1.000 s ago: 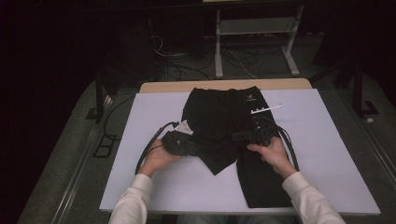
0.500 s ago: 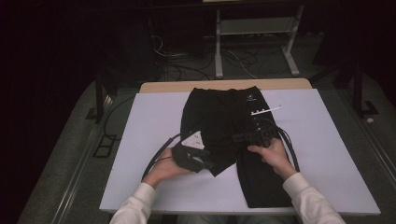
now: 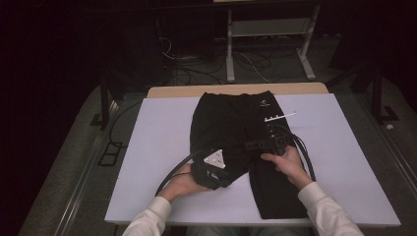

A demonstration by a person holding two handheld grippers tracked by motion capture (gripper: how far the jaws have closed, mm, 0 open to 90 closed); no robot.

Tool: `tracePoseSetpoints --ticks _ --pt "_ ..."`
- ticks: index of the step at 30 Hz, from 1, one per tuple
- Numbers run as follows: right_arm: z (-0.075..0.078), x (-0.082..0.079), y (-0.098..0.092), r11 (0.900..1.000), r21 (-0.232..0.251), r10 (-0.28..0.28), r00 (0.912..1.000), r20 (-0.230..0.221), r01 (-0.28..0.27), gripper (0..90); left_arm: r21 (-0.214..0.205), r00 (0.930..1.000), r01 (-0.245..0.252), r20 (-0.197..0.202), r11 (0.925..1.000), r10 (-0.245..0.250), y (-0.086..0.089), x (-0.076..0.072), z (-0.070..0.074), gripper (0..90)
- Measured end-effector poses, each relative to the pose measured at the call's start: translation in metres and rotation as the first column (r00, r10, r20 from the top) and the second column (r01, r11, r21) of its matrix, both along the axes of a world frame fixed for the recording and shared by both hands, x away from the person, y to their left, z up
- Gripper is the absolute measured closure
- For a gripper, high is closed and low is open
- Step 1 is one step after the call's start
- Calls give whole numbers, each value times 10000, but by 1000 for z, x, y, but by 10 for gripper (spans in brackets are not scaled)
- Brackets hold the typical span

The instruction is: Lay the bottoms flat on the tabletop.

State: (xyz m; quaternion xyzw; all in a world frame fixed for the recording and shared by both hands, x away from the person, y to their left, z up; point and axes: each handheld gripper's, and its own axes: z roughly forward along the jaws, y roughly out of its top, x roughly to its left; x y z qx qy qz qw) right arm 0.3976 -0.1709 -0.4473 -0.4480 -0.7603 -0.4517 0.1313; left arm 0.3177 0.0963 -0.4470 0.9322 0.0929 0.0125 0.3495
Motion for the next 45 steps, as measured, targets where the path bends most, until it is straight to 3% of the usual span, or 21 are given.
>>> tracePoseSetpoints --ticks 3,4,7,10,13,16,18,22,28,32,37,45 --pt "0 0 0 10000 2 -28 10000 -2 28 873 -2 9991 -205 373 9998 205 -1 -1 -1 848" --pt "0 0 0 10000 9 -28 10000 -11 28 873 6 9993 -215 301 9998 215 -1 0 0 878" --pt "1 -2 -1 10000 37 -24 10000 -79 25 873 210 9997 -223 -23 9995 224 -1 1 3 890" --pt "4 -8 -2 10000 57 56 9998 -204 -55 873 736 9994 153 -316 9972 -130 7 -4 9 891" --pt "5 -23 0 9995 97 304 9986 -426 -300 873 943 9960 681 -634 9932 -623 21 -15 18 891" --pt "6 -40 8 9971 -88 752 9955 -580 -758 873 1141 9935 986 -679 9886 -913 36 -27 26 891" --pt "6 -52 13 9943 -172 1035 9923 -678 -1049 873 1256 9944 937 -601 9876 -868 46 -32 30 891" --pt "4 -70 25 9870 -219 1574 9849 -723 -1594 873 1534 9973 699 -310 9857 -659 65 -38 37 890" --pt "2 -92 39 9740 -95 2243 9692 -1012 -2264 873 1369 9962 810 -427 9873 -758 85 -49 45 890" --pt "-1 -106 47 9632 -83 2657 9566 -1200 -2686 873 1598 9932 1118 -511 9808 -1049 94 -61 43 890" --pt "-6 -115 57 9497 -74 3087 9402 -1441 -3130 873 1771 9894 1328 -822 9752 -1198 102 -70 39 890" --pt "-9 -122 71 9336 -23 3542 9238 -1454 -3583 873 2110 9890 1434 -675 9669 -1320 115 -74 44 890"
